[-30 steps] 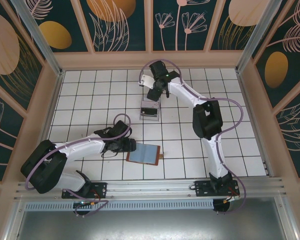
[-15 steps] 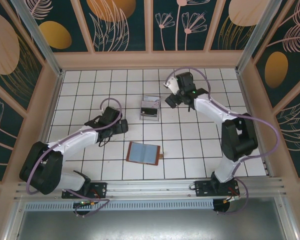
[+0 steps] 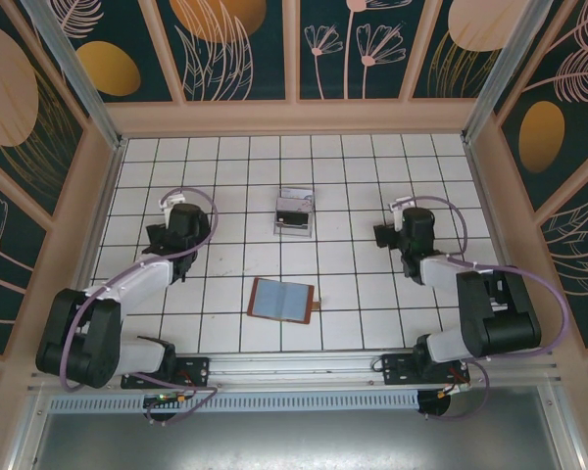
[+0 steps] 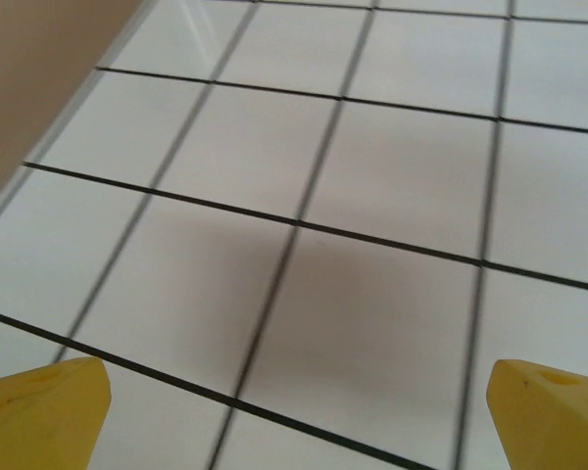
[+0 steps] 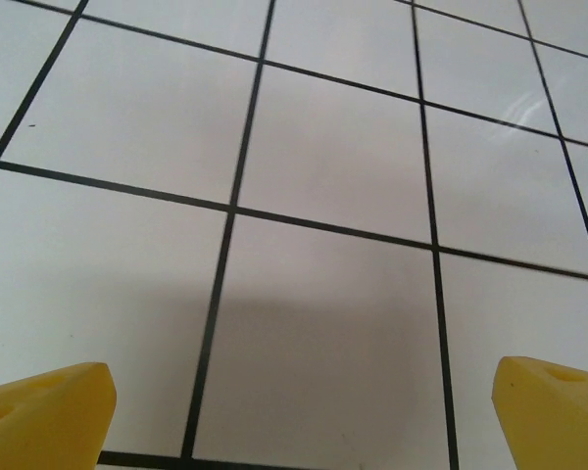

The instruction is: Take the credit cards out of the card holder

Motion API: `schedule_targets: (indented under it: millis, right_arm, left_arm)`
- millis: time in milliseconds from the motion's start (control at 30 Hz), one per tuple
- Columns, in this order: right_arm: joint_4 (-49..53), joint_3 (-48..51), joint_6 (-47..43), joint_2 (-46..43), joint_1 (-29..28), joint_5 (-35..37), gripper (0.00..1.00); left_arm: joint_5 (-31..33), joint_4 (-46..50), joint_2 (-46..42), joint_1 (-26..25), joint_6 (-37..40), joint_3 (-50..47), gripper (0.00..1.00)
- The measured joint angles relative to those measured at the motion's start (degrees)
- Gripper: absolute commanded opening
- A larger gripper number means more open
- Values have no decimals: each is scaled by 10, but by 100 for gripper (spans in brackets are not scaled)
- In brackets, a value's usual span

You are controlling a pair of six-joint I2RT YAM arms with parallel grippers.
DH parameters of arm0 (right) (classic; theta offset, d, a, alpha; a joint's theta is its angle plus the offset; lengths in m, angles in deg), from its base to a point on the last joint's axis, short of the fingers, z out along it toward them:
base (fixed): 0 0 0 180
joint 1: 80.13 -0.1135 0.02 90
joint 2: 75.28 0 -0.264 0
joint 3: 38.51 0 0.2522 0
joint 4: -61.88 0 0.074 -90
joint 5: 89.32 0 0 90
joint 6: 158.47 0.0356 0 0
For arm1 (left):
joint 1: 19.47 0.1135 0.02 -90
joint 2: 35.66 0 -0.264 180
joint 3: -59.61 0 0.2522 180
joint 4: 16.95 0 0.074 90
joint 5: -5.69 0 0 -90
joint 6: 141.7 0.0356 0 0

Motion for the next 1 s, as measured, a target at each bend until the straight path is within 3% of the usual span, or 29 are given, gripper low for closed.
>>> schedule_targets:
  millis: [300, 500, 633, 767, 1000]
  right_arm:
    - [-235, 63, 85, 36, 70, -56, 99]
    - [-324, 89, 131, 52, 119, -103, 99]
    - [-366, 112, 140, 65, 118, -121, 99]
    - [-383, 112, 144, 66, 118, -123, 99]
    - [-396, 112, 144, 66, 115, -122, 99]
  left_arm:
    - [13, -333, 31, 35, 108, -148, 98]
    - [-62, -524, 81, 100, 125, -177, 99]
    - [-124, -594, 102, 145, 115, -195, 99]
    - [-173, -614, 112, 146, 115, -196, 98]
    - [-197, -631, 112, 146, 115, -196, 99]
